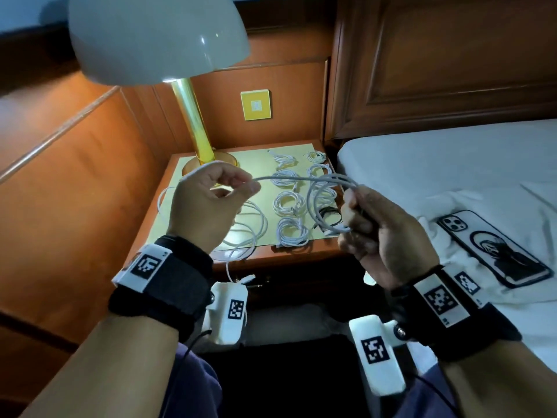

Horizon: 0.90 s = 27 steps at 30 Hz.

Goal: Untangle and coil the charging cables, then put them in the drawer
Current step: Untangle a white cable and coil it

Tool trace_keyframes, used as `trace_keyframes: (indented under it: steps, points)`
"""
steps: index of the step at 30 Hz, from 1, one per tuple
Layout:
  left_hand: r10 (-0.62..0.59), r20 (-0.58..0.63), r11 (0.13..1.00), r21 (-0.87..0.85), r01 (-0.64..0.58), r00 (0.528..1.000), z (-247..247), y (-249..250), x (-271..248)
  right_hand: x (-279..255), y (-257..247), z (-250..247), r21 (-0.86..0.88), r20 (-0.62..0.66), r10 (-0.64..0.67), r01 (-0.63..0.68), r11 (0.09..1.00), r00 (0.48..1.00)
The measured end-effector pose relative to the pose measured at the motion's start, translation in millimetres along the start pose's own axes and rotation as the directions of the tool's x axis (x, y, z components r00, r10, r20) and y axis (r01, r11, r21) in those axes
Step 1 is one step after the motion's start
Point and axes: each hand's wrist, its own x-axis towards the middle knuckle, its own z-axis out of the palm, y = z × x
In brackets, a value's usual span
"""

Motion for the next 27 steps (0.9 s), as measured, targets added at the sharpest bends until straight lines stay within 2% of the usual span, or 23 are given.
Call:
trace_keyframes:
  steps: [2,4,7,10,11,13,15,18,21,27]
  points:
    - [-0.042,-0.100,0.998,-0.046,0.038,0.994,7,0,1,0,4,1,0.063,0.068,0.017,-0.021,0.998,0.998]
    - [-0.048,-0.111,0.999,-0.030,0.045,0.993,19,2,-3,1,10,4,0.068,0.147,0.033,-0.043,0.997,0.989]
    - [-0.083,0.041,0.996,-0.024,0.084,0.996,34,6,-12,2,16,8,-0.033,0.145,0.021,-0.016,0.999,0.989]
    - [-0.190,0.218,0.975,-0.073,0.210,0.957,40,11,-15,6,21,11,-0.149,0.040,-0.039,0.044,0.988,0.998]
    - [-0.241,0.283,0.945,-0.150,0.291,0.928,40,12,-16,7,24,11,-0.173,0.017,-0.057,0.059,0.983,0.998]
    - [-0.319,0.406,0.817,-0.341,0.465,0.857,39,16,-17,8,27,12,-0.197,0.009,-0.075,0.075,0.978,0.997]
    - [-0.361,0.440,0.742,-0.399,0.539,0.822,40,18,-18,9,28,13,-0.214,0.021,-0.069,0.072,0.974,0.997]
    - [-0.358,0.438,0.760,-0.376,0.530,0.825,42,18,-20,9,28,15,-0.220,0.028,-0.053,0.058,0.974,0.998]
    - [-0.290,0.411,0.822,-0.355,0.445,0.864,42,19,-20,9,27,17,-0.238,0.029,-0.053,0.058,0.969,0.998]
    - [-0.180,0.434,0.902,-0.286,0.324,0.883,42,19,-18,8,22,15,-0.225,0.011,-0.075,0.075,0.971,0.997]
